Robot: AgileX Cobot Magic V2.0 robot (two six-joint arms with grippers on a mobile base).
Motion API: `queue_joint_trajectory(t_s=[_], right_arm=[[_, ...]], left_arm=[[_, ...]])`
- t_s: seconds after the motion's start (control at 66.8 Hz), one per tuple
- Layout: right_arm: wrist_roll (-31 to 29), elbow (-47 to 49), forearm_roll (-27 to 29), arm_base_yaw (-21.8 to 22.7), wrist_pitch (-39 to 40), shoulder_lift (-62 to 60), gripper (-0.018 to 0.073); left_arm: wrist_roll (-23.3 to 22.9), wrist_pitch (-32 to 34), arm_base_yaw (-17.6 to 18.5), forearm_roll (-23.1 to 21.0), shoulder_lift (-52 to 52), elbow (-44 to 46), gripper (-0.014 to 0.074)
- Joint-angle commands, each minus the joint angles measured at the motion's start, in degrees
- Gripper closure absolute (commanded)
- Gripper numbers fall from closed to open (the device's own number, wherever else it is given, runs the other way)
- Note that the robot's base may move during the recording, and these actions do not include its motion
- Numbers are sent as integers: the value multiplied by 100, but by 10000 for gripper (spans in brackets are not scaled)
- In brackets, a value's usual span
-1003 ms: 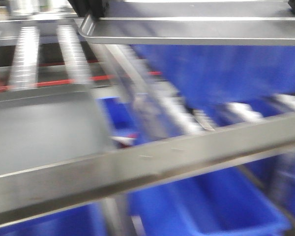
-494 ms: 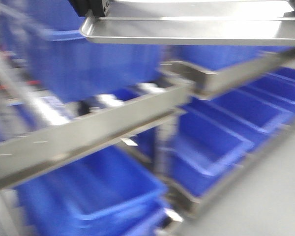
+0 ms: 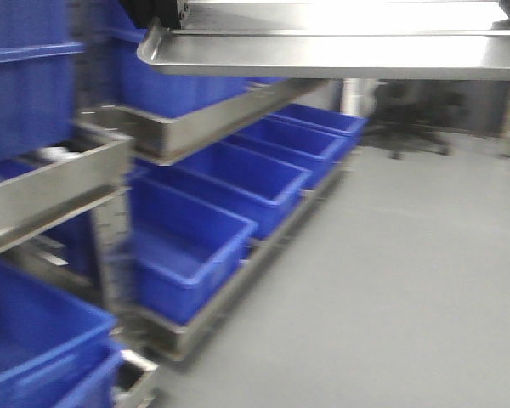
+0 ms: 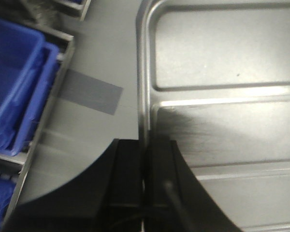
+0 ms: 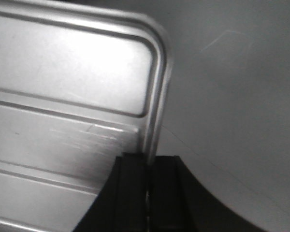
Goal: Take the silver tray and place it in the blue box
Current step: 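Hold the tray with both grippers while the base turns away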
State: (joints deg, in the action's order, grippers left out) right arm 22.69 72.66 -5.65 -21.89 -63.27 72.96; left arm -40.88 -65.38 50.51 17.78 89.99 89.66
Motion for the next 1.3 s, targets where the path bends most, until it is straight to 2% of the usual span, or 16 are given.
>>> queue_joint_trajectory(t_s=[0.0,1.288], right_arm=[[-103,208,-440,47,95,-153,501],[-103,208,-440,47,95,-153,501]], left_arm=[[107,-124,25,399,-214,159,694],[107,-124,25,388,-214,159,694]])
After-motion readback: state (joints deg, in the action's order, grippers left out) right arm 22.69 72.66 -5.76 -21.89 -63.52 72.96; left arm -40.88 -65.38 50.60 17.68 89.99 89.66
